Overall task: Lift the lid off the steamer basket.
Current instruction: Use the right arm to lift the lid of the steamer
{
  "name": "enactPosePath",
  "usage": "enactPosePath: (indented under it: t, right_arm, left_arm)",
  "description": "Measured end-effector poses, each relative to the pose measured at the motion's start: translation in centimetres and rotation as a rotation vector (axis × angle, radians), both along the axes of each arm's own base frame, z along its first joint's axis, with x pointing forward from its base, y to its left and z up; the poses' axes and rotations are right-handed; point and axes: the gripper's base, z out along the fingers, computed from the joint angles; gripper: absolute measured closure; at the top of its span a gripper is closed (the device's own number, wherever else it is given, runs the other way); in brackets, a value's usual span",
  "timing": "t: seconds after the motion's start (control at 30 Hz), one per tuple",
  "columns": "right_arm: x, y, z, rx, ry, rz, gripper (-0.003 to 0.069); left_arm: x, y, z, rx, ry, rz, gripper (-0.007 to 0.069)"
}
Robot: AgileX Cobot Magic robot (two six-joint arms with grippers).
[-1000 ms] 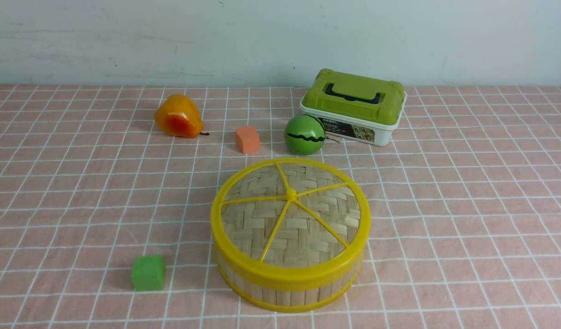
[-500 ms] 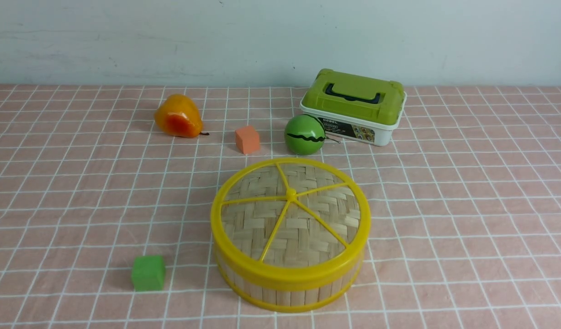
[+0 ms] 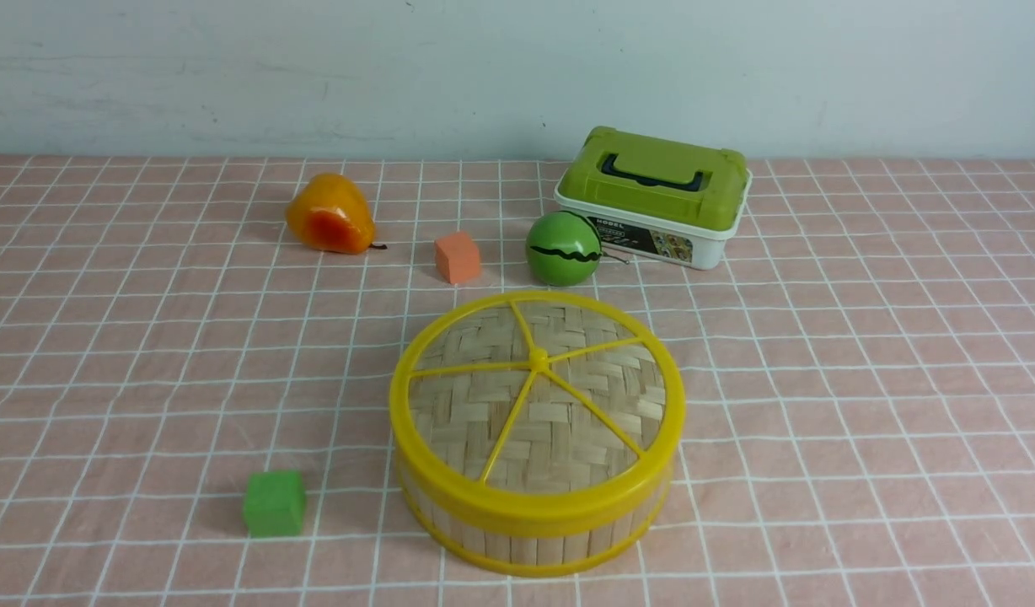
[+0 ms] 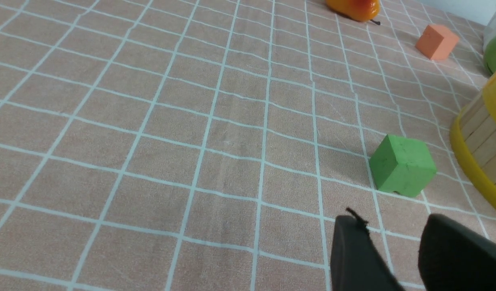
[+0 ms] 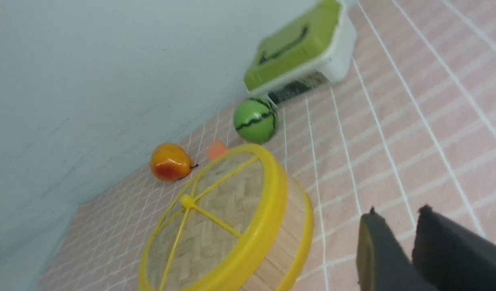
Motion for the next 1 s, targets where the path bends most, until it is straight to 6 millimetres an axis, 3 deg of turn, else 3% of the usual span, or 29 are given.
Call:
enactPosePath:
  t: [0.13, 0.33, 0.47, 0.63, 0.77, 0.83, 0.97, 1.0]
  right_arm:
    - [1.3, 0.3, 5.1, -0.289, 0.044, 0.093, 0.0664]
    - [6.1, 1.1, 10.2, -0.617, 0.28, 0.39, 0.0681]
    - [10.0, 1.6, 11.5, -0.772, 0.424, 0.689, 0.0675]
    - [13.4, 2.8, 12.5, -0.824, 0.447, 0.84, 0.0663]
    - [16.2, 6.2, 13.0, -0.943, 0.48, 0.948, 0.0659]
    - [16.9, 7.1, 13.0, -0.966, 0.508, 0.946, 0.0659]
    - [20.7, 11.6, 13.2, -1.065, 0.588, 0.873, 0.0655]
    - [20.7, 11.7, 13.2, -1.072, 0.586, 0.874, 0.0654]
  left_arm:
    - [0.0, 0.0, 0.0, 0.0, 0.0, 0.0, 0.0386]
    - [0.0, 0.0, 0.0, 0.0, 0.0, 0.0, 0.0386]
    - [0.0, 0.0, 0.0, 0.0, 0.0, 0.0, 0.0386]
    - [0.0, 0.0, 0.0, 0.0, 0.0, 0.0, 0.0386]
    - [0.0, 0.0, 0.0, 0.0, 0.0, 0.0, 0.0386]
    - [0.0, 0.0, 0.0, 0.0, 0.0, 0.0, 0.0386]
    - [0.0, 0.0, 0.0, 0.0, 0.0, 0.0, 0.0386]
    - [0.0, 0.0, 0.0, 0.0, 0.0, 0.0, 0.0386]
